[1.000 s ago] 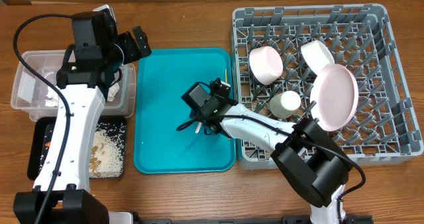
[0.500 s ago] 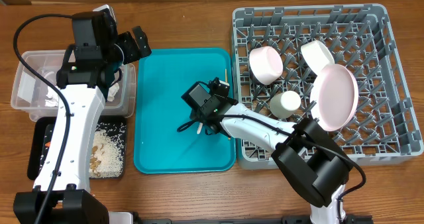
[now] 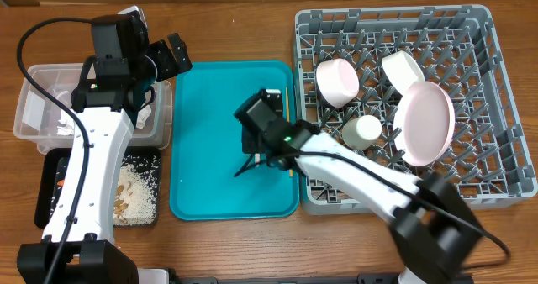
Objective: Sort waste into correct bins and load items into the dishwasher
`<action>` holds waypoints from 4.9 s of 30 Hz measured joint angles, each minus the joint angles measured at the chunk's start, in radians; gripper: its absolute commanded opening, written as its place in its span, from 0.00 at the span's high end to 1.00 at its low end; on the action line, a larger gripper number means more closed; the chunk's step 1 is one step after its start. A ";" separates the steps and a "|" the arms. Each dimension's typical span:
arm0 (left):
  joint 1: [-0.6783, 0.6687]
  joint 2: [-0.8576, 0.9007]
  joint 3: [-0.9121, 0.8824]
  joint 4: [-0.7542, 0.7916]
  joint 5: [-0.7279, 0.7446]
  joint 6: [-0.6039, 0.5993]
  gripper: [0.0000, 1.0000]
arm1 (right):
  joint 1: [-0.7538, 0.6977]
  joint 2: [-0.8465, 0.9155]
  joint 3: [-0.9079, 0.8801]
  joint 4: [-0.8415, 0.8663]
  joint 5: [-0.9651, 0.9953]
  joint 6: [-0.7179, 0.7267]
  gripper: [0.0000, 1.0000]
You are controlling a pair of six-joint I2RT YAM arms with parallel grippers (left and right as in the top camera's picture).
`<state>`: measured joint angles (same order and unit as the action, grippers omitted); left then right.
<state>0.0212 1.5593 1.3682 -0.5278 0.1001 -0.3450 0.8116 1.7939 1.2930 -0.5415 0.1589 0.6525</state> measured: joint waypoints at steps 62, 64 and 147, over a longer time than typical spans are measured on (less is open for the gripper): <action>0.000 0.000 0.000 -0.002 0.000 0.000 0.00 | -0.556 -0.208 -0.034 -0.483 0.250 -0.503 0.24; 0.000 0.000 0.000 -0.002 0.000 0.000 0.00 | -0.556 -0.208 -0.033 -0.487 0.249 -0.503 0.25; 0.000 0.000 0.000 -0.003 0.000 0.000 0.00 | 0.060 0.105 -0.012 -0.018 0.295 -0.002 0.22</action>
<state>0.0212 1.5593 1.3682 -0.5304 0.0998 -0.3450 0.8711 1.8984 1.2808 -0.5594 0.4541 0.6506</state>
